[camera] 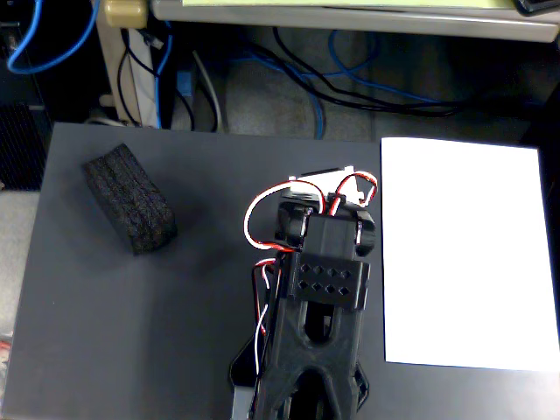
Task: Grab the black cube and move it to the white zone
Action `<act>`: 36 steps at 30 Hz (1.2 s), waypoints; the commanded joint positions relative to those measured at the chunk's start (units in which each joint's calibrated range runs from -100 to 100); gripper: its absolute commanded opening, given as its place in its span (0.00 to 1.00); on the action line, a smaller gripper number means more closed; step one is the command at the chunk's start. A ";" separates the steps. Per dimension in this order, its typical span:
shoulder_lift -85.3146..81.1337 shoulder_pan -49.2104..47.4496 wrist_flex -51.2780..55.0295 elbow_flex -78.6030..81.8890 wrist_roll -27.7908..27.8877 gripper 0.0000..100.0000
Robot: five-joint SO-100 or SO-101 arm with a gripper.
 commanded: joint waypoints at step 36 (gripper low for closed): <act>0.35 0.38 1.65 -24.21 -0.35 0.02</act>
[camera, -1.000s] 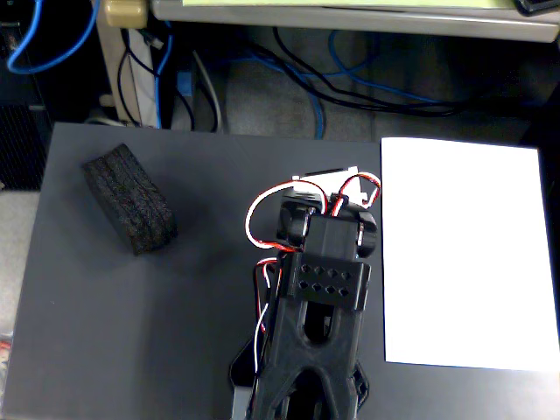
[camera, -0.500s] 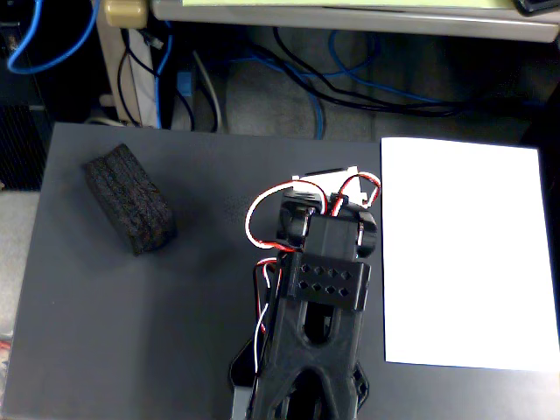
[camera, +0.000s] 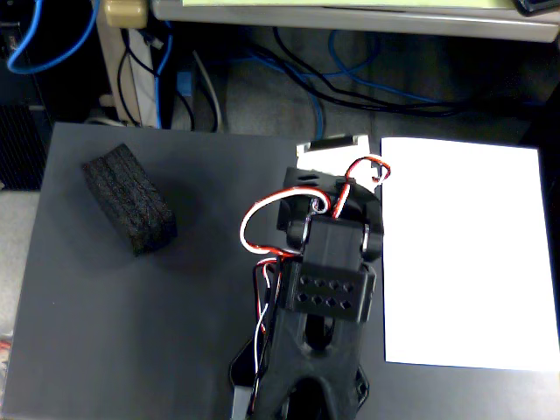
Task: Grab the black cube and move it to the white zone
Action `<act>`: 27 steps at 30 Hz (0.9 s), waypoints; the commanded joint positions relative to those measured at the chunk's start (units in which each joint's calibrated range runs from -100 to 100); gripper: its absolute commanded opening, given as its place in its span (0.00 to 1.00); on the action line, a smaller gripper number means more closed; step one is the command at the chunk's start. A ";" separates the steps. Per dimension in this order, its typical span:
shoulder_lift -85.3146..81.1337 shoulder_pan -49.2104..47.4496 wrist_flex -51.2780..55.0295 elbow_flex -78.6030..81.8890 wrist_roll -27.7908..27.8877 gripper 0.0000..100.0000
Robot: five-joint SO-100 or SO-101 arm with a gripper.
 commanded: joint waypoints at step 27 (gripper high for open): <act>53.86 -28.54 10.49 -66.60 5.04 0.02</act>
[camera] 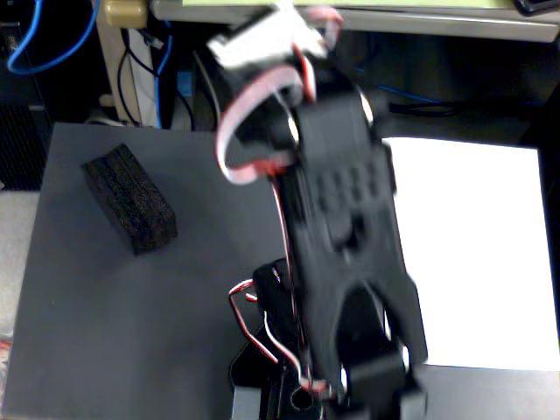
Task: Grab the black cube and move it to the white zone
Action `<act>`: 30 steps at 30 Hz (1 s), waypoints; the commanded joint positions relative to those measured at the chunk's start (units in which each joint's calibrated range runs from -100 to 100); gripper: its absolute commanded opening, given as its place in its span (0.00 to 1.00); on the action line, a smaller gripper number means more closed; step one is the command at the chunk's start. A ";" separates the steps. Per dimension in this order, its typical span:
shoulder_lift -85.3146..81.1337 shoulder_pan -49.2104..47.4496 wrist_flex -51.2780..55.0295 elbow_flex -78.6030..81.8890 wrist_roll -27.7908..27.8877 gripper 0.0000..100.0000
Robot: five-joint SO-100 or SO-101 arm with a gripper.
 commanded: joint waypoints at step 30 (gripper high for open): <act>33.86 -26.46 20.45 -14.37 28.98 0.02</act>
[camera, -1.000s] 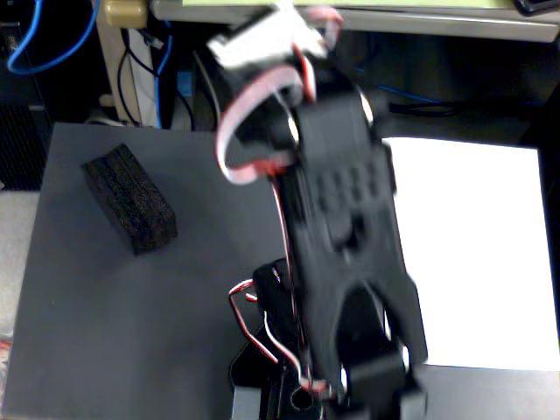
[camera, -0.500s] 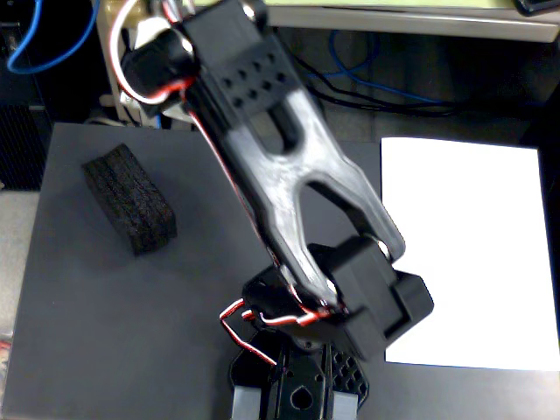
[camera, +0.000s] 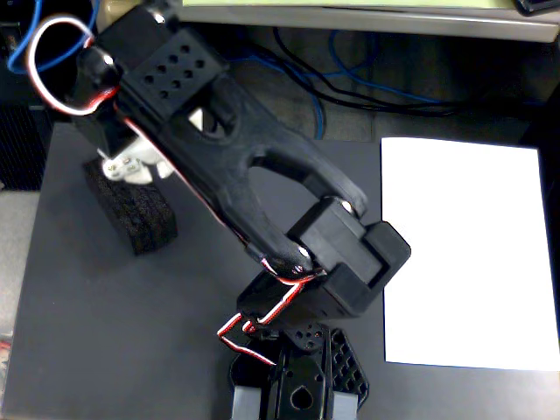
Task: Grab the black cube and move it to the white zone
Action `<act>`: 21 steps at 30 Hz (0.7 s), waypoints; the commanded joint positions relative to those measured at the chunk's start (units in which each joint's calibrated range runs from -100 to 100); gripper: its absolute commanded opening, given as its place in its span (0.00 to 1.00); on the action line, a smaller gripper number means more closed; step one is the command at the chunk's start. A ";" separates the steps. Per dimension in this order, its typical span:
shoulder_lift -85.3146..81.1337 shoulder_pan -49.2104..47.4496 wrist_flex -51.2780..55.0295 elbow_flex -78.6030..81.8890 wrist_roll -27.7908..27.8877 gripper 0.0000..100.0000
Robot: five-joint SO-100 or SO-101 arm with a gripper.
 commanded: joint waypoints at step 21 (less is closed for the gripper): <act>13.09 -0.91 -10.73 -0.96 6.16 0.02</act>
